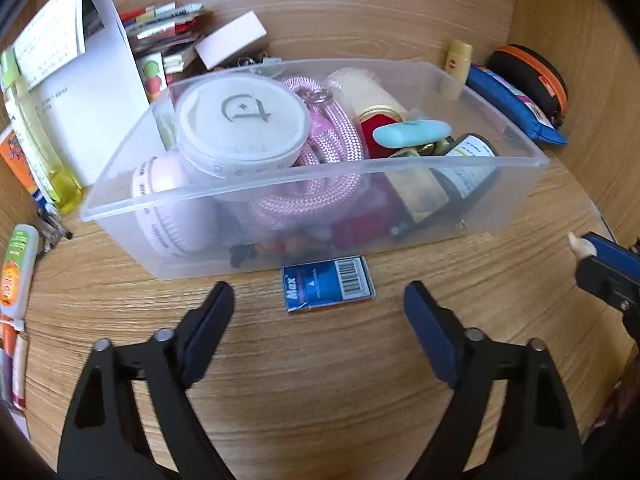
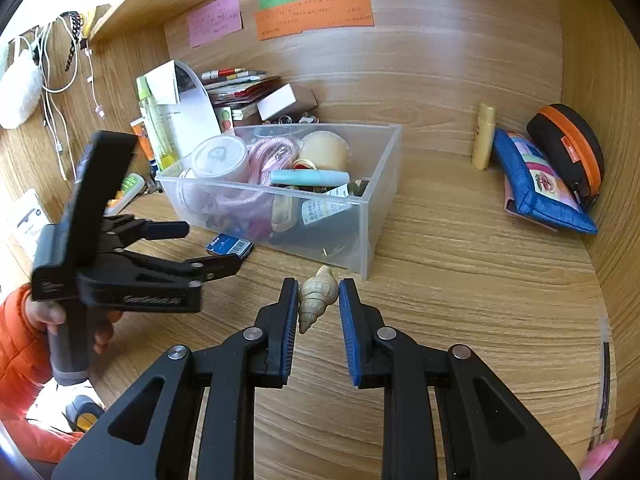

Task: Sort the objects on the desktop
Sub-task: 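Grasp the blue Max matchbox with the left gripper while the right holds the seashell, then carry the matchbox and seashell into the box and open both grippers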

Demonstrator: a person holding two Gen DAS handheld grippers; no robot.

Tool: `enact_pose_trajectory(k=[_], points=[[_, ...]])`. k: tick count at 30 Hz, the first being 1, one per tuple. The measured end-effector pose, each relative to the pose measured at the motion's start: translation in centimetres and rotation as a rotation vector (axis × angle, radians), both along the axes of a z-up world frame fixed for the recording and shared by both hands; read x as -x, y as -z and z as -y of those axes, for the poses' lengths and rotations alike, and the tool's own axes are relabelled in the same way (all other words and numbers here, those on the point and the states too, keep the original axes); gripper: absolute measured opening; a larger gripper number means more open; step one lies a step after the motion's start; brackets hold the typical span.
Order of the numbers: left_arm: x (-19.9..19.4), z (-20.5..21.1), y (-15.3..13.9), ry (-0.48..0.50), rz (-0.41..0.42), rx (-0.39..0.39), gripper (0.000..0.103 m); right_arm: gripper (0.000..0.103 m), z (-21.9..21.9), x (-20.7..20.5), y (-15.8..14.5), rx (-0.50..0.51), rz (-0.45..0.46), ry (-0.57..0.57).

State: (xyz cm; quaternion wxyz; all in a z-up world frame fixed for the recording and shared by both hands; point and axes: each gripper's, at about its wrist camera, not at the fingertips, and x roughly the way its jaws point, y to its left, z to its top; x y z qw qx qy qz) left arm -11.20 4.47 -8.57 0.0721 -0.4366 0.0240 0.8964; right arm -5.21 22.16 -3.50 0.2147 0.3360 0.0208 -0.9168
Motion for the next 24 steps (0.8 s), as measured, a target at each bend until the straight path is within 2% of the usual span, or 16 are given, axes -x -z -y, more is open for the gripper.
enact_pose_trajectory(k=[2,9,15,24], points=[[0.5,0.0,0.3,-0.013,0.022,-0.009,0.074,0.019,-0.2,0.0,-0.1,0.005,-0.004,-0.005],[0.6,-0.6,0.8,-0.039,0.013,0.022,0.067,0.019,-0.8,0.5,0.1,0.026,-0.001,-0.024],[0.4,-0.8,0.7,-0.032,0.000,0.019,0.049,0.019,-0.5,0.7,0.3,0.026,0.001,-0.038],[-0.6,-0.6,0.5,0.014,-0.004,-0.031,0.047,0.019,0.7,0.8,0.1,0.006,0.007,-0.047]])
